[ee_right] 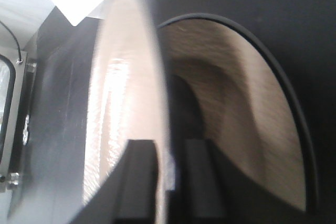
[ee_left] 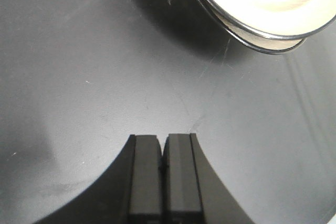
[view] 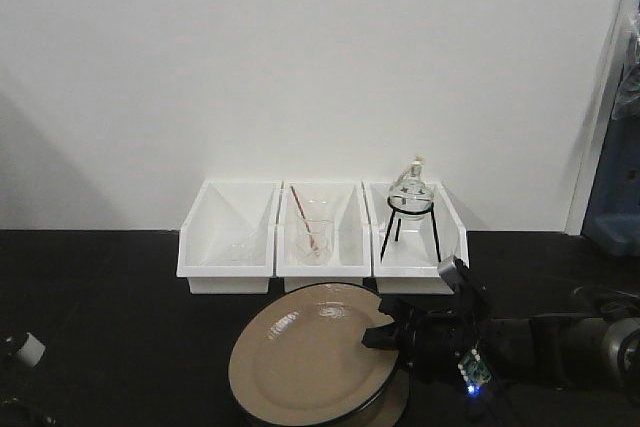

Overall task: Arrange circular plates on left workspace
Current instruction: 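Lift the plate with the right gripper and lower it onto the first plate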

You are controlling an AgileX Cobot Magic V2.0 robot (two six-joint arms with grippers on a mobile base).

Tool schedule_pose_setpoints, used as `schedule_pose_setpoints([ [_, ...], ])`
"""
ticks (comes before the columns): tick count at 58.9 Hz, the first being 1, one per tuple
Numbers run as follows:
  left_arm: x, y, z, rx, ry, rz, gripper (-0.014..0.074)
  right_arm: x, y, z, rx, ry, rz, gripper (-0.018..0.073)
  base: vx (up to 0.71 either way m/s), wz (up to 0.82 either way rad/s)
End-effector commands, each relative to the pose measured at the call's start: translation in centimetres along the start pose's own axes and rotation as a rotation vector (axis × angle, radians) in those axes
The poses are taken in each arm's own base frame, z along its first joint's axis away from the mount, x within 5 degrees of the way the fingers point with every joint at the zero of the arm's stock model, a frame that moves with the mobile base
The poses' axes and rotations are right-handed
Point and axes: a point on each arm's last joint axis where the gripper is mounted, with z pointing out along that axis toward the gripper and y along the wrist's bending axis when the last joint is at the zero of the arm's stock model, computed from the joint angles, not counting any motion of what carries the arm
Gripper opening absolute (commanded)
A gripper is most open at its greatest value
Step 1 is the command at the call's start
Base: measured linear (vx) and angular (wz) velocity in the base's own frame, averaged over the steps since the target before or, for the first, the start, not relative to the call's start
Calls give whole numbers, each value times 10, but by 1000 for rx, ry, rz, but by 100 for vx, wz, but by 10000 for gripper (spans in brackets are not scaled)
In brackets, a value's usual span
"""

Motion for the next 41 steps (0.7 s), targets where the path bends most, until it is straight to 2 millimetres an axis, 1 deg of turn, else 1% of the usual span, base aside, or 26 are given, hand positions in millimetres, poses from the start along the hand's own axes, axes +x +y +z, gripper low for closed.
schedule_pose_setpoints([
  [1,-10,-12,-10,39,-63,7,0,-15,31,-17,-94,-51,-111,379,0,0],
  [6,-10,-12,-10,40,-63,7,0,-16,30,-18,-77,-56,-239,452,0,0],
  [12,-10,-13,-10,43,-61,7,0,-16,30,-19,-68,-66,-376,491,0,0],
  [23,-9,-14,-10,56,-55,8,0,-18,28,-19,-40,-82,-544,491,0,0],
  [33,-9,-15,-10,68,-49,8,0,-20,25,-19,10,-98,-657,491,0,0],
  [41,-9,-15,-10,66,-50,8,0,-24,21,-19,65,-122,-707,491,0,0],
])
